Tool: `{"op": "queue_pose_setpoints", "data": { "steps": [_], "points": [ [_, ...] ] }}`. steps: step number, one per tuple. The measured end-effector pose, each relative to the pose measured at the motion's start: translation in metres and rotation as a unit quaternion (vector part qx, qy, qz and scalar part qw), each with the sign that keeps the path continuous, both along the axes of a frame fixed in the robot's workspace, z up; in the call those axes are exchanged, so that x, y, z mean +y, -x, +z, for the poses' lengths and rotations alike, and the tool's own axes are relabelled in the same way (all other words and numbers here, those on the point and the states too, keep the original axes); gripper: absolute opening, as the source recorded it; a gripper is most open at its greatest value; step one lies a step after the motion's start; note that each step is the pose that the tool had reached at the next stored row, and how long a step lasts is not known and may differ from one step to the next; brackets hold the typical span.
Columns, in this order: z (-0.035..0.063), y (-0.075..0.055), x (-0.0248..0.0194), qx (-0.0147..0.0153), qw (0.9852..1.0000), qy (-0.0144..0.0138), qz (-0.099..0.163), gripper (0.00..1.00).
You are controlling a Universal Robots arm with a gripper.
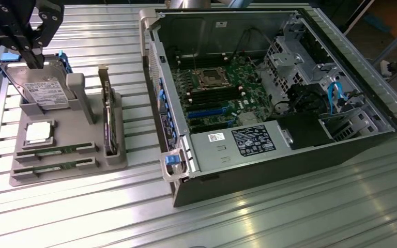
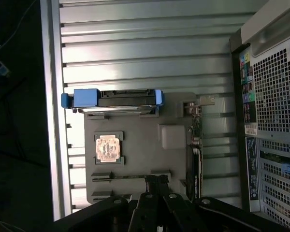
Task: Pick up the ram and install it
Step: 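Pick up the ram and move it above insertion slot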
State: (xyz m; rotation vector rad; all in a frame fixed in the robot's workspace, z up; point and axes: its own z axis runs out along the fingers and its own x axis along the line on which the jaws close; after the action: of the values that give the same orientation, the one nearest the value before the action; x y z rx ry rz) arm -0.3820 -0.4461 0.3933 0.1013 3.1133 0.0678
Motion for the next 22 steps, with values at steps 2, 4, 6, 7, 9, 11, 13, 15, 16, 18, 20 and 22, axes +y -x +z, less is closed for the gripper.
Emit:
{"op": "queue_pose_setpoints", "data": {
  "steps": [2, 4, 6, 7, 9, 11, 13, 15, 16, 18, 20, 22],
  "points": [
    [0.0000, 0.0000, 0.0000, 0.0000, 1.0000, 0.0000, 0.003, 0.11],
    [0.0000, 0.0000, 0.0000, 0.0000, 1.0000, 0.0000, 0.006, 0.11],
    [0.0000, 0.0000, 0.0000, 0.0000, 1.0000, 0.0000, 0.010, 0.11],
    [0.0000, 0.0000, 0.0000, 0.0000, 0.9999, 0.0000, 0.011, 0.11],
    [0.0000, 0.0000, 0.0000, 0.0000, 0.9999, 0.0000, 0.015, 0.11],
    [0.0000, 0.0000, 0.0000, 0.0000, 0.9998, 0.0000, 0.019, 0.11],
    [0.0000, -0.0001, 0.0000, 0.0000, 0.9997, 0.0000, 0.024, 0.11],
    [0.0000, -0.0001, 0.0000, 0.0000, 0.9996, 0.0000, 0.029, 0.11],
    [0.0000, -0.0001, 0.0000, 0.0000, 0.9995, 0.0000, 0.032, 0.11],
    [0.0000, -0.0002, 0.0000, 0.0000, 0.9993, 0.0000, 0.037, 0.11],
    [0.0000, -0.0002, 0.0000, 0.0000, 0.9991, 0.0000, 0.042, 0.11],
    [0.0000, -0.0003, 0.0000, 0.0000, 0.9989, 0.0000, 0.048, 0.11]
  ]
}}
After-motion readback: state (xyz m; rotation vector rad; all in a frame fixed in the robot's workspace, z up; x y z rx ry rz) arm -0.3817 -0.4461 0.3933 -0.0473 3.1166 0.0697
